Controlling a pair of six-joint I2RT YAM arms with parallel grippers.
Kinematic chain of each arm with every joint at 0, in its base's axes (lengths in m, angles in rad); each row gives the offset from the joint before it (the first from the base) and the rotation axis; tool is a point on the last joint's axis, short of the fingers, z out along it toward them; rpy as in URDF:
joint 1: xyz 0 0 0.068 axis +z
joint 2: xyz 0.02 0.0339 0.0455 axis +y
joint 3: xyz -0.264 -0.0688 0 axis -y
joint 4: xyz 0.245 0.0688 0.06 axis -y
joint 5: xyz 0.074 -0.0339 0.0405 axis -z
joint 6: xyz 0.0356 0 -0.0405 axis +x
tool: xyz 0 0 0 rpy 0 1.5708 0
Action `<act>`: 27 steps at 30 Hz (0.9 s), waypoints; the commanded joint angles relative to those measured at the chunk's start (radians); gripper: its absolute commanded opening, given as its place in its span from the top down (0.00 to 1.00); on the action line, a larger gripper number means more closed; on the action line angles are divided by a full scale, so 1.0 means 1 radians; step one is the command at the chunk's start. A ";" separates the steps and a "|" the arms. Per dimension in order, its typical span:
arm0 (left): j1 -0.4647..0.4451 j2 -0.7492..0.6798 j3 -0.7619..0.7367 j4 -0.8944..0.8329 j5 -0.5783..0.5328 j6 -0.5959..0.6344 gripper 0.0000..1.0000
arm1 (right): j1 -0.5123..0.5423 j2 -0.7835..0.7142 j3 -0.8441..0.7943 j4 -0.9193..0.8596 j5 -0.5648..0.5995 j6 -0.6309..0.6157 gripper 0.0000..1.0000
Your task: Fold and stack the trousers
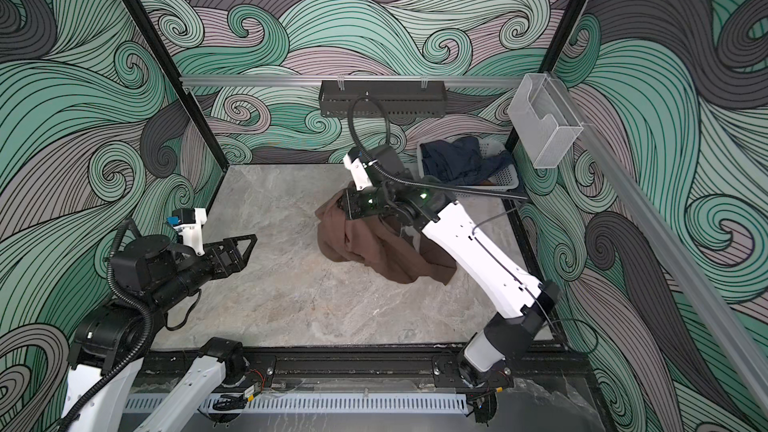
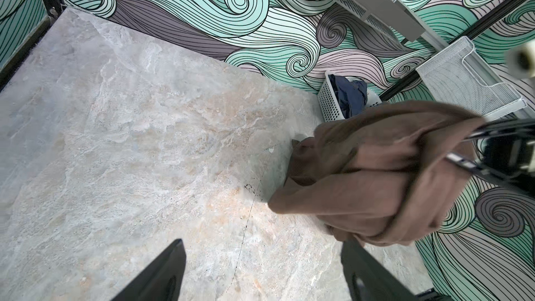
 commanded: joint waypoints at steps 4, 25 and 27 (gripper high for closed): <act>0.003 -0.058 -0.037 -0.101 -0.021 -0.020 0.11 | 0.028 -0.014 -0.222 0.198 -0.021 -0.103 0.52; 0.001 -0.060 -0.243 -0.072 0.140 -0.200 0.10 | -0.070 -0.541 -0.737 0.108 0.390 0.120 0.10; -0.001 -0.037 -0.279 -0.027 0.177 -0.229 0.10 | -0.091 -0.588 -0.823 0.130 0.366 0.150 0.10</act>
